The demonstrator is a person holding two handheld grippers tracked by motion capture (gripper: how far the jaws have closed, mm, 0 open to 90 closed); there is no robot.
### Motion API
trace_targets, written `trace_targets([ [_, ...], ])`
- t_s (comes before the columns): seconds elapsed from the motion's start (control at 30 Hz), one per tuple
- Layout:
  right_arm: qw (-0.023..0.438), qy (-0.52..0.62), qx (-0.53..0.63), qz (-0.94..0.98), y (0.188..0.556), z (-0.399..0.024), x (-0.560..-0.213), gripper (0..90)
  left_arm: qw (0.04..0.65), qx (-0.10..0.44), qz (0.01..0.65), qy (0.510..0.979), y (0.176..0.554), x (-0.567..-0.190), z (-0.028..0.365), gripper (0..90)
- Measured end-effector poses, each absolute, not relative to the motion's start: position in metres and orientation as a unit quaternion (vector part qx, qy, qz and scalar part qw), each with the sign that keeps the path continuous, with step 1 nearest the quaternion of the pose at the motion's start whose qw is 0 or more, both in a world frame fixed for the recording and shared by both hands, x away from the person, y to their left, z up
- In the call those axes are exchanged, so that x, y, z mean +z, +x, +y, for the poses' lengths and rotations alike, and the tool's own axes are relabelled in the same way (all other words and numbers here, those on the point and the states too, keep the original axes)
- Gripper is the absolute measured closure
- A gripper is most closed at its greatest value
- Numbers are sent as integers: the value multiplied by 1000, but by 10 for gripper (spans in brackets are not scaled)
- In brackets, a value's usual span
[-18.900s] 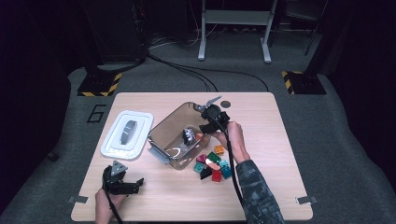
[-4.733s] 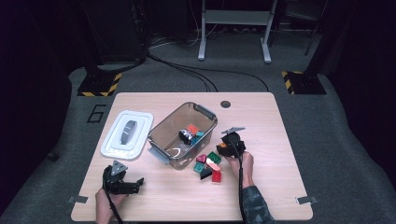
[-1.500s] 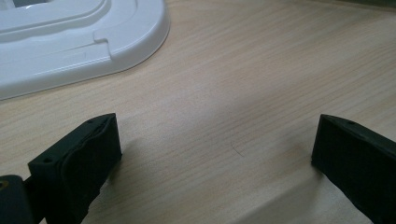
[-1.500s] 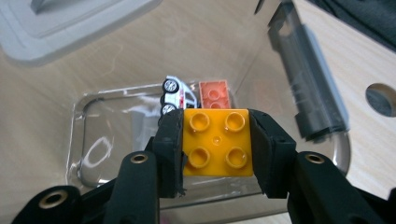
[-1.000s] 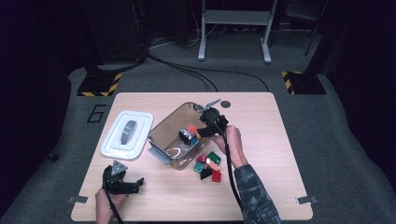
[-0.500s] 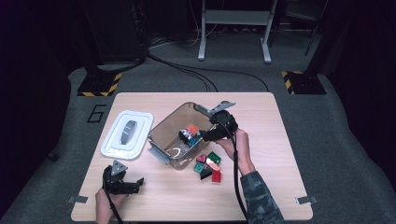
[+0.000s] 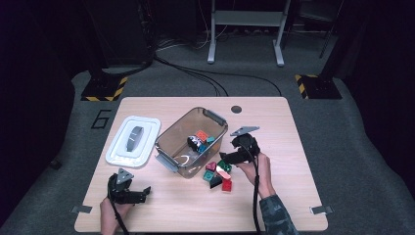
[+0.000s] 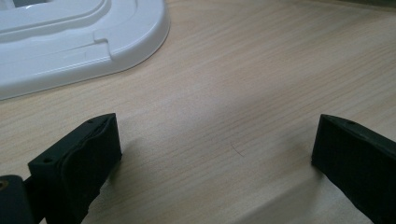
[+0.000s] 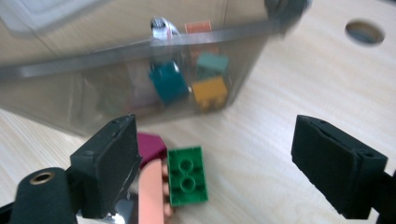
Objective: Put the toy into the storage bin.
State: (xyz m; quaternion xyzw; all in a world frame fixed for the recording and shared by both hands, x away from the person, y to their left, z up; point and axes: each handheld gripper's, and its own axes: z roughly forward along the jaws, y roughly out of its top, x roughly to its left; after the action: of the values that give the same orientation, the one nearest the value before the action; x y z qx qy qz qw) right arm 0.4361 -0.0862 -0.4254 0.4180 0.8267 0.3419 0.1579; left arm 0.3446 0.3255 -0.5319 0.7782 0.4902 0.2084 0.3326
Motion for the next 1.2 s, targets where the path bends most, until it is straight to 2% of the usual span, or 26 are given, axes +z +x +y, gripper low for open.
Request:
trace_targets([
  [0.13,145,427,332,829,437,-90,-448,170,333,209,490,778,345,-532,325,10],
  [0.23,134,431,320,833,439,-91,-464,242,332,208,490,778,345,-532,326,10],
  [0.27,131,431,320,833,440,-91,-467,294,333,209,490,778,345,-532,325,10],
  [0.3,135,435,314,833,441,-91,-472,389,333,208,490,778,345,-532,325,10],
  [0.43,126,450,313,827,445,-94,-483,568,333,208,490,778,345,-532,325,10],
  [0.63,112,449,307,832,445,-91,-488,718,333,208,490,778,345,-532,326,10],
  [0.83,122,457,297,829,443,-93,-491,862,333,208,490,778,345,-532,326,11],
  [1.07,145,468,292,821,443,-104,-489,863,331,210,487,780,345,-532,326,10],
  [1.2,150,476,305,811,443,-113,-486,690,331,210,488,780,345,-532,326,11],
])
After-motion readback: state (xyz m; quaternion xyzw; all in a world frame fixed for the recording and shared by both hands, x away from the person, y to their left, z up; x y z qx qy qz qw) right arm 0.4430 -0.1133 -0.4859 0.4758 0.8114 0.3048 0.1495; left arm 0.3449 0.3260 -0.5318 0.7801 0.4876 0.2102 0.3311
